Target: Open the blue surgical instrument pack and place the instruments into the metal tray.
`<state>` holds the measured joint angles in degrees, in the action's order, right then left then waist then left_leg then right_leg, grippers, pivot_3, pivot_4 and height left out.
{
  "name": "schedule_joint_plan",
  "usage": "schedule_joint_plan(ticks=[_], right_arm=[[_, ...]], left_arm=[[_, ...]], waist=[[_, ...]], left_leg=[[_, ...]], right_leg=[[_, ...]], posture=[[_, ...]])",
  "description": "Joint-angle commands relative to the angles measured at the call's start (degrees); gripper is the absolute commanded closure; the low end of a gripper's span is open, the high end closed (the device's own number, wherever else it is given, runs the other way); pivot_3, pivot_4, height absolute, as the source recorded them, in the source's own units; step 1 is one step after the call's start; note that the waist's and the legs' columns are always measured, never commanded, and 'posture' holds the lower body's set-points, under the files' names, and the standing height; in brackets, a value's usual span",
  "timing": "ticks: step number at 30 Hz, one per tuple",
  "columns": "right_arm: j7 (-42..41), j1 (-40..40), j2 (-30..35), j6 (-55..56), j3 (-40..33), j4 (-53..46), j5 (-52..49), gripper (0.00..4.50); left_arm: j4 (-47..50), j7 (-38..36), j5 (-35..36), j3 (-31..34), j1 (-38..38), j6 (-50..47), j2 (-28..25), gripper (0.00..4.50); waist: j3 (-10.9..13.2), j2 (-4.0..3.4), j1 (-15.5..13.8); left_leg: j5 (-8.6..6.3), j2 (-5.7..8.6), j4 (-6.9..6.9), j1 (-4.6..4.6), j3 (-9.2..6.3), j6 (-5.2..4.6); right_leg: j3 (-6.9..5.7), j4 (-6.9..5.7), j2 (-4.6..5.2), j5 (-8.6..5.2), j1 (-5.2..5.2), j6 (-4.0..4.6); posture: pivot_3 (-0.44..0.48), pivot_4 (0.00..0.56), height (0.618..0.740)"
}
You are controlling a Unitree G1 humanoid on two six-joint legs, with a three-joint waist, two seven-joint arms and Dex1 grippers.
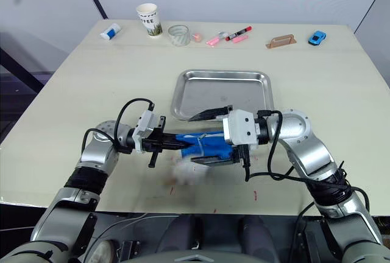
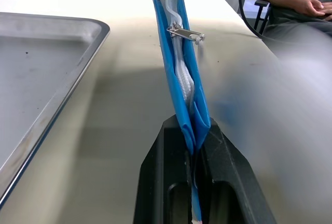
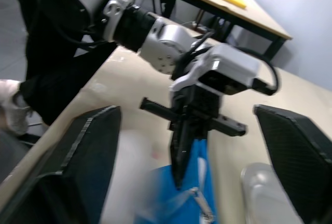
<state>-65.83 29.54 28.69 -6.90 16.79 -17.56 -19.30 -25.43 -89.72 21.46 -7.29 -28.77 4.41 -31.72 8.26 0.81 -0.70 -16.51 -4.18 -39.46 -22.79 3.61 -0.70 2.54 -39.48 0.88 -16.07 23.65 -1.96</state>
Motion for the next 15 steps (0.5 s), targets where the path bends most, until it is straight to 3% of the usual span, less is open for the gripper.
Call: schedule_joint_plan(ticks=[1,11,15], right_arm=[[1.2,0.0,0.0,0.3,-3.4,-2.7,-2.4,0.07],[3.4,-9.4,7.0,-16.4,-16.4,-0.4,-17.0,0.07],[0.4,-13.2,8.7,-15.3,-16.6,3.9,-15.5,0.07]], left_arm=[[-0.9,-1.6,-1.4,-0.6,0.0,0.8,-0.1,4.50],[-1.0,-1.7,-1.4,-0.6,-0.1,1.0,-0.2,4.50],[-1.0,-1.9,-1.4,-0.7,-0.2,1.1,-0.2,4.50]], waist=[[0.0,0.00,0.0],[0.0,0.00,0.0],[0.0,0.00,0.0]], left_leg=[[0.00,0.00,0.00,0.00,0.00,0.00],[0.00,0.01,0.00,0.00,0.00,0.00],[0.00,0.01,0.00,0.01,0.01,0.00]], right_leg=[[0.00,0.00,0.00,0.00,0.00,0.00],[0.01,0.01,0.00,0.00,-0.02,0.00],[0.02,0.00,0.00,0.00,-0.03,0.00]], posture=[[0.000,0.150,0.718],[0.000,0.150,0.718],[0.000,0.150,0.718]])
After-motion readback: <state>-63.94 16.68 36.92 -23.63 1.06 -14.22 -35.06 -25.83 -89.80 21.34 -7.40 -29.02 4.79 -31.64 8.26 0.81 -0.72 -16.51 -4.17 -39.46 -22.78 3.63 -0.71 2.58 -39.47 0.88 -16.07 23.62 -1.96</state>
